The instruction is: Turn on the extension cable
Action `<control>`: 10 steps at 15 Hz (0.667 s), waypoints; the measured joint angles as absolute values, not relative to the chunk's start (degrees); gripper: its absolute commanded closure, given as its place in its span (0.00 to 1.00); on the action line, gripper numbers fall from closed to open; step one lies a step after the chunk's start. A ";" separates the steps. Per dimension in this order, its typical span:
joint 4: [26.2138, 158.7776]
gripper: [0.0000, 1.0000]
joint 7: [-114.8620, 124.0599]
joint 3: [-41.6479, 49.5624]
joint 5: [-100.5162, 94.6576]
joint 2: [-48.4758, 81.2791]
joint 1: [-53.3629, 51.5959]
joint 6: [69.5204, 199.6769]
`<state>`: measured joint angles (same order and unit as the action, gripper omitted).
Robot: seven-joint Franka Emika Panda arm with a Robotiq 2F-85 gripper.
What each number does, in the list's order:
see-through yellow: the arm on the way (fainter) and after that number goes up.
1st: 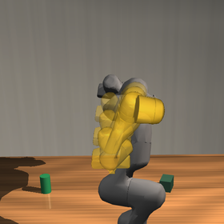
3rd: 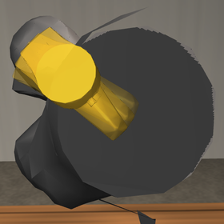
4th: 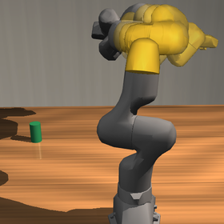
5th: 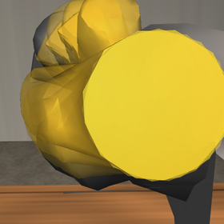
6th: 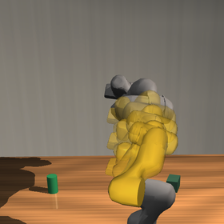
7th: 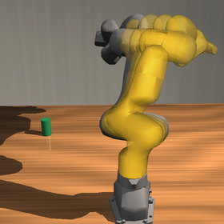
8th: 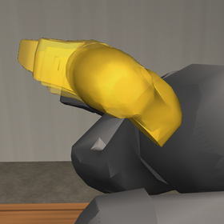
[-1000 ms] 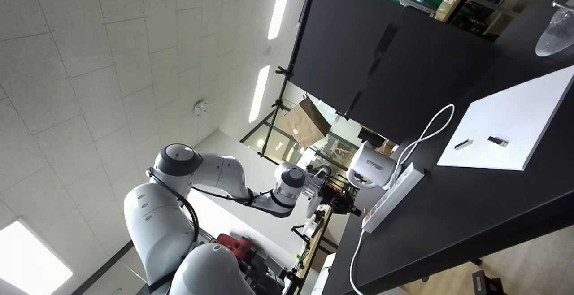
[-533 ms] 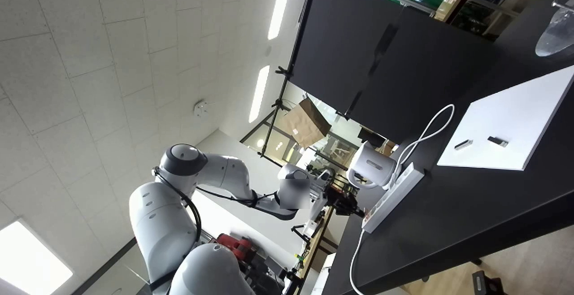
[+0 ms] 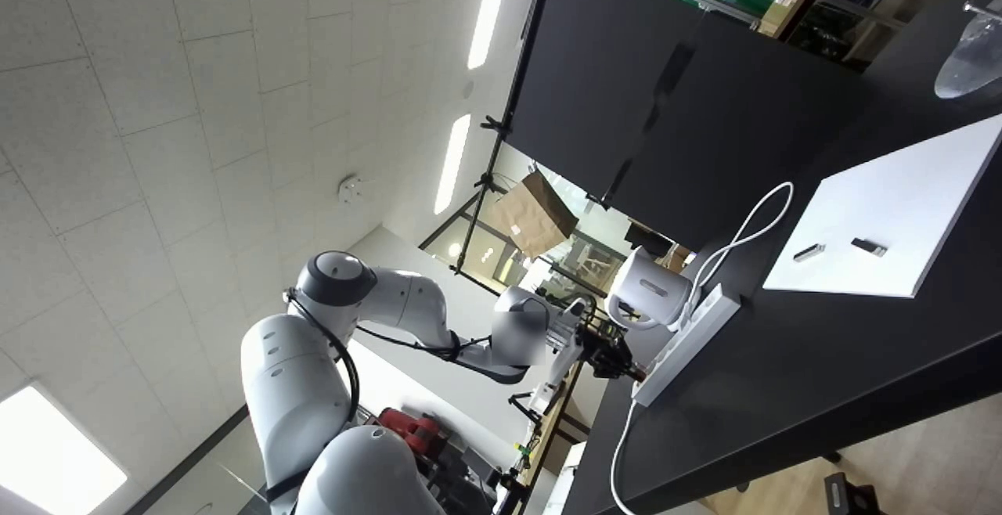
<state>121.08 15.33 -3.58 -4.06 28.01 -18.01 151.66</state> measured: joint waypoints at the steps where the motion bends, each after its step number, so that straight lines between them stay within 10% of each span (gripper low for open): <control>1: 120.67 1.00 14.65 -3.89 -3.37 28.16 -17.69 151.12; 10: 119.75 1.00 14.03 -4.19 -2.62 28.93 -17.40 150.70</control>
